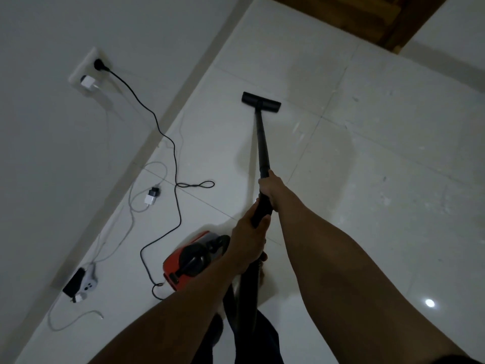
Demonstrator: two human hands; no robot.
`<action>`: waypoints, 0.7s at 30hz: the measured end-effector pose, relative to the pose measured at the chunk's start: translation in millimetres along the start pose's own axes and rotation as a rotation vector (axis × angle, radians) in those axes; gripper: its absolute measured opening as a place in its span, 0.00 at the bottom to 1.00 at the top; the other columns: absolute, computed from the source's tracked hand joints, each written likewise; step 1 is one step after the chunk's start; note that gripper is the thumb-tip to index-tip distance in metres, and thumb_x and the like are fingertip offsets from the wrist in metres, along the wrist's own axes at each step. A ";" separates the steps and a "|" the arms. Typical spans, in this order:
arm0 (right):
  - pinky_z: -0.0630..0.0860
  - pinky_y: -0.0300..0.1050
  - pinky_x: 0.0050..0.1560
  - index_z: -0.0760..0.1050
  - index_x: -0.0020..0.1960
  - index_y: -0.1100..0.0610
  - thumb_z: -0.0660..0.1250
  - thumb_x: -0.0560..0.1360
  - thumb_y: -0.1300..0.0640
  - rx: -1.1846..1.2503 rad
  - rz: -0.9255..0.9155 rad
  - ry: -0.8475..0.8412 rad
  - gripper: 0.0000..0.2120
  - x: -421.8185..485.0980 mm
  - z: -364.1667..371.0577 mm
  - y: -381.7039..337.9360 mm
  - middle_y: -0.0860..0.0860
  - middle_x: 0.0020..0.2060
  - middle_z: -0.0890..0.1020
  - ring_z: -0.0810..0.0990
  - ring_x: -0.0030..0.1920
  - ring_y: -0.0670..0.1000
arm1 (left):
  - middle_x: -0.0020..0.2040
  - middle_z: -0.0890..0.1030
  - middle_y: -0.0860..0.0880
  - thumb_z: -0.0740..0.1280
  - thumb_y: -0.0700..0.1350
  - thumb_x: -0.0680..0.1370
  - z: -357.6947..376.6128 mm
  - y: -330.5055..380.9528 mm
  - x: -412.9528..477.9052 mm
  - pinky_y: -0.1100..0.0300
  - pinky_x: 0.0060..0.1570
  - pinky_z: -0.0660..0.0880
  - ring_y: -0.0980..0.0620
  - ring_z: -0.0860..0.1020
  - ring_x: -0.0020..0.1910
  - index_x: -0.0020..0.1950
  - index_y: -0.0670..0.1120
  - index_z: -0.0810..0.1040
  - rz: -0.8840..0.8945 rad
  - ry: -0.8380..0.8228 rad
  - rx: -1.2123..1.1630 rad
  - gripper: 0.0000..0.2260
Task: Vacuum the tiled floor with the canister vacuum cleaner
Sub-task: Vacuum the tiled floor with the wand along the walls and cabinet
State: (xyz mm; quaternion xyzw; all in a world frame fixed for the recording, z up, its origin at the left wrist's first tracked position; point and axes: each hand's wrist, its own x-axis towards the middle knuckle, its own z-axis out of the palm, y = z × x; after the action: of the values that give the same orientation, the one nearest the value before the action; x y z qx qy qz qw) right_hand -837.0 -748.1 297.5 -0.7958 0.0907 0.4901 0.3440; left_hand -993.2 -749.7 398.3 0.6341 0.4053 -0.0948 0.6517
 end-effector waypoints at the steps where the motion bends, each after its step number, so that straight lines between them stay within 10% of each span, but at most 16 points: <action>1: 0.78 0.48 0.37 0.57 0.79 0.52 0.56 0.80 0.62 0.010 -0.001 -0.001 0.28 6.6 -3.4 -6.1 0.60 0.57 0.77 0.77 0.43 0.55 | 0.29 0.73 0.52 0.59 0.49 0.84 1.2 5.5 6.3 0.62 0.28 0.72 0.55 0.73 0.27 0.73 0.50 0.70 0.003 0.010 0.022 0.17; 8: 0.81 0.54 0.49 0.55 0.80 0.50 0.56 0.80 0.63 0.014 0.006 -0.011 0.30 35.2 -21.5 -42.0 0.61 0.59 0.77 0.78 0.47 0.58 | 0.30 0.75 0.54 0.59 0.50 0.84 1.2 37.9 51.7 0.65 0.27 0.70 0.55 0.74 0.27 0.74 0.55 0.70 -0.002 0.039 0.143 0.18; 21: 0.75 0.46 0.35 0.54 0.80 0.49 0.54 0.83 0.60 0.074 0.005 0.026 0.27 112.8 -44.0 -166.1 0.60 0.61 0.76 0.76 0.42 0.54 | 0.32 0.76 0.50 0.61 0.50 0.83 -48.0 120.3 177.4 0.60 0.30 0.75 0.51 0.75 0.29 0.74 0.56 0.70 -0.012 -0.021 0.120 0.18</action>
State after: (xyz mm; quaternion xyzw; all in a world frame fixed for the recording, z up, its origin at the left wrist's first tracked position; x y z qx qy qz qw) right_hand -668.7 -630.4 291.0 -0.7885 0.1153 0.4769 0.3708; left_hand -820.1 -615.7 379.8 0.6686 0.3958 -0.1294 0.6161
